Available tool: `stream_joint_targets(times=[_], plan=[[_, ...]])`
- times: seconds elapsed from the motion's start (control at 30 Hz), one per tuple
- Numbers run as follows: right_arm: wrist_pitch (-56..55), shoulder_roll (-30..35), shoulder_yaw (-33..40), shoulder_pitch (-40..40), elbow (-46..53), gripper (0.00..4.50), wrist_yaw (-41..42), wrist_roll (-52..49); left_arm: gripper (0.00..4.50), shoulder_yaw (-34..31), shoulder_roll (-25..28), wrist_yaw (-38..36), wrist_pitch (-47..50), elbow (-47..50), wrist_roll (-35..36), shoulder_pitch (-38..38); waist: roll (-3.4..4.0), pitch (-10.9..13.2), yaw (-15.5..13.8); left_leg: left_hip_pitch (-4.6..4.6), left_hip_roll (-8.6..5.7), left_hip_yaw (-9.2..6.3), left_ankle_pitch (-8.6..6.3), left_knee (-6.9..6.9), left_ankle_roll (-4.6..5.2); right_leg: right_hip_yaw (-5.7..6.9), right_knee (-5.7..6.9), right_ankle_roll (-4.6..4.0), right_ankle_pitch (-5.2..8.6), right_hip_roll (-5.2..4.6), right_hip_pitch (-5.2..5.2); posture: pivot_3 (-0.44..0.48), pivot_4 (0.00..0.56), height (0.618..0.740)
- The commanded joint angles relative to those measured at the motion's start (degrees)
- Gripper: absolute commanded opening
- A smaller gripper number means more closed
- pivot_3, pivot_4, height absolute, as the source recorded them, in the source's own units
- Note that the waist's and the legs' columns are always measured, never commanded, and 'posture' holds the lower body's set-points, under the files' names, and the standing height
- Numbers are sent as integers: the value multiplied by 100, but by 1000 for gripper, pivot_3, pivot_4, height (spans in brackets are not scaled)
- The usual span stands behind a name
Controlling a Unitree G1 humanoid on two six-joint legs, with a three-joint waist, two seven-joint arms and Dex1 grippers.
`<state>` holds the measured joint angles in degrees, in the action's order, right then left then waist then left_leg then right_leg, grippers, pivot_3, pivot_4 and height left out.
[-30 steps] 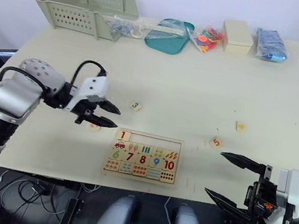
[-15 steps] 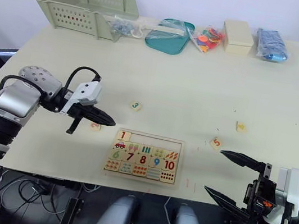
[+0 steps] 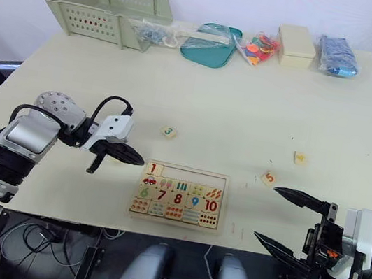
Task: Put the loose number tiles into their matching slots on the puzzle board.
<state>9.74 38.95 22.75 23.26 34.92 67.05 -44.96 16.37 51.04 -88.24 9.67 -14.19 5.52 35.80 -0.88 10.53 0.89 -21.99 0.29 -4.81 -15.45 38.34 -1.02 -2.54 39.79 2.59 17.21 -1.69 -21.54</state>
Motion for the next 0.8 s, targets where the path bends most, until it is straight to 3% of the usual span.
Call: stream_joint_targets(times=[0.03,0.8], plan=[[-59,-7,37,25,115,4500,-2,-63,50,-29,-19,24,-48,75,-79,40,0,0,0,0,0,0,0,0,0,0,0,0,0,0,0,0,150,740],[-36,11,61,57,190,4500,-68,-84,50,-8,-183,10,-99,63,-277,62,0,0,1,0,0,0,0,0,0,0,0,0,0,0,0,0,150,740]])
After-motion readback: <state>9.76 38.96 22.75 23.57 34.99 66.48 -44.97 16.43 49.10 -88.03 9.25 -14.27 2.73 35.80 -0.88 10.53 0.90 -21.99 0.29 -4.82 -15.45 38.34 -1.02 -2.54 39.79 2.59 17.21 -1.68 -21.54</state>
